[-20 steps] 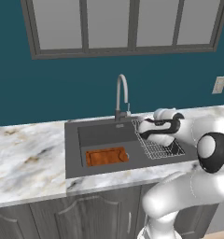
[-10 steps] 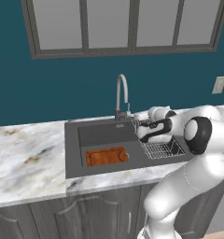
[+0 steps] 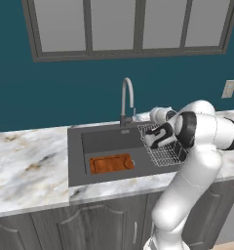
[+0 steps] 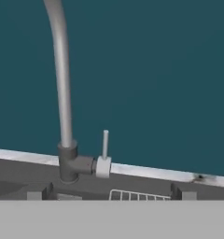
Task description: Turn on the sink faucet with hot water and rinse the cutting board for ten seconds, then turn off the faucet. Push the cutting board to reach the water if necessary.
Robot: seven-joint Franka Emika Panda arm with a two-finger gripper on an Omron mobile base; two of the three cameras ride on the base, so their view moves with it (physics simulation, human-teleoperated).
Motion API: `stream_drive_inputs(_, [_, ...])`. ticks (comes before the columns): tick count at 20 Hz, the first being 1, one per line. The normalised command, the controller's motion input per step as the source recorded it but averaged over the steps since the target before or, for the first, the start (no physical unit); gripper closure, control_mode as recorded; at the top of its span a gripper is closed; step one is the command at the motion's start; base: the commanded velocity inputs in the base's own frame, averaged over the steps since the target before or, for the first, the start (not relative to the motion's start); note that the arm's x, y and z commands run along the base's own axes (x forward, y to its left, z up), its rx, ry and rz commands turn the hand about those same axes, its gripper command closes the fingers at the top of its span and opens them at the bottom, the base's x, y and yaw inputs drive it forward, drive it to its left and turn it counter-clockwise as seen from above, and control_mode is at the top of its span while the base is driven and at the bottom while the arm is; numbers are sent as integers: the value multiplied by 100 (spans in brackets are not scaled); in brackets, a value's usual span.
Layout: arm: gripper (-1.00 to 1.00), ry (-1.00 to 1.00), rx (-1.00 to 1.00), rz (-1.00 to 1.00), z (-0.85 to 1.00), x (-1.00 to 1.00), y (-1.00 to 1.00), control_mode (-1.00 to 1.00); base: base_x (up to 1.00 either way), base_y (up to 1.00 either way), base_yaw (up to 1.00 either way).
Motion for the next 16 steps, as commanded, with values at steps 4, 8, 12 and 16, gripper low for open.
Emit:
stream_drive_inputs(4, [-100, -5, 5, 4, -13, 38, 0, -100, 0, 0, 0])
stream_drive_inputs(8, [-100, -8, 8, 3, -23, 26, 0, -100, 0, 0, 0])
stream_drive_inputs(12, [-100, -9, 8, 3, -34, 13, -1, -100, 0, 0, 0])
stream_drive_inputs(16, [-100, -7, 7, 5, -41, 5, -1, -100, 0, 0, 0])
